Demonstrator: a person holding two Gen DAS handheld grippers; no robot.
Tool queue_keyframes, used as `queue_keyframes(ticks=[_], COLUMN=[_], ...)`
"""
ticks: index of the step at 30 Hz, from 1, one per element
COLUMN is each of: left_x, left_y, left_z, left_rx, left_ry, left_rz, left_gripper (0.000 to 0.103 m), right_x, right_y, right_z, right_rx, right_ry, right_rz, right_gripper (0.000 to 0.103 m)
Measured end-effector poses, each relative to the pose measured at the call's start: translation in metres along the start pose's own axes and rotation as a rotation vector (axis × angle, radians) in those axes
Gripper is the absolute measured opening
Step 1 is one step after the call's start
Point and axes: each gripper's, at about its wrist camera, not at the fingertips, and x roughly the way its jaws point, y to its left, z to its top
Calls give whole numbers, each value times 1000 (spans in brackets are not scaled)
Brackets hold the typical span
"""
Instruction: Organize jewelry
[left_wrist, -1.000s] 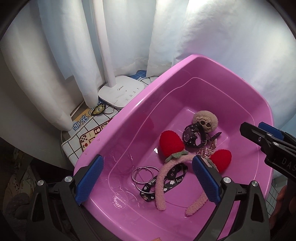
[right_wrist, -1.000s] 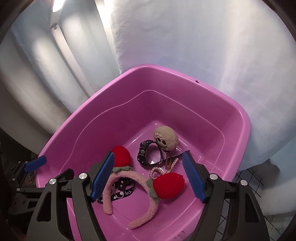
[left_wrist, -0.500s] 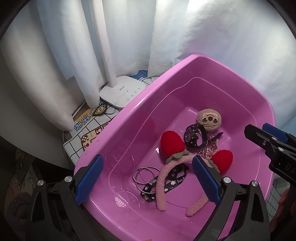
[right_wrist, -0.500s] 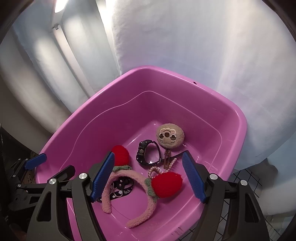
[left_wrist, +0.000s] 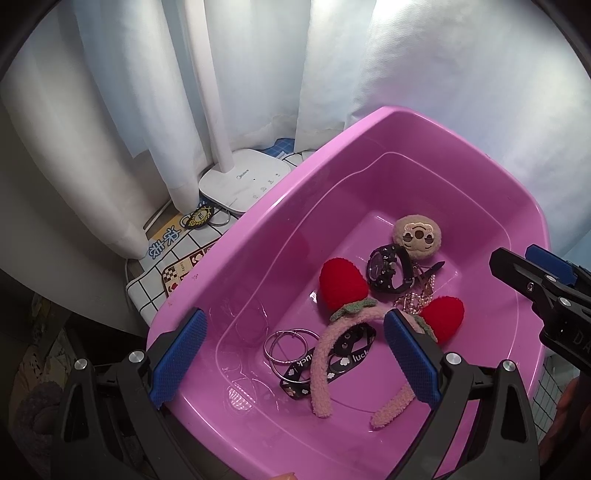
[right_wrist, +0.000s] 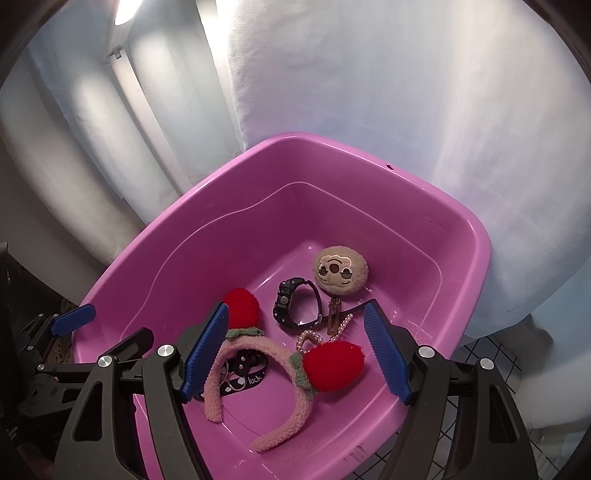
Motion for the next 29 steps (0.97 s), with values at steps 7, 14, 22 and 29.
queue_keyframes(ticks=[7, 14, 22, 29], left_x=[0, 0, -2, -5], left_y=[2, 4, 2, 2], left_z=[-1, -3, -4, -3], left_rx=[-7, -17, -7, -3], left_ry=[11, 20, 15, 12], left_rz=[1, 2, 3, 13], left_gripper=[95, 95, 95, 95], right_x=[0, 0, 0, -3], right_y=[0, 1, 2, 3], right_z=[-1, -1, -3, -3], right_rx=[1, 3, 1, 0], right_ry=[-1, -1, -4, -10], right_rz=[-1, 0, 1, 3], right_gripper=[72, 72, 72, 72])
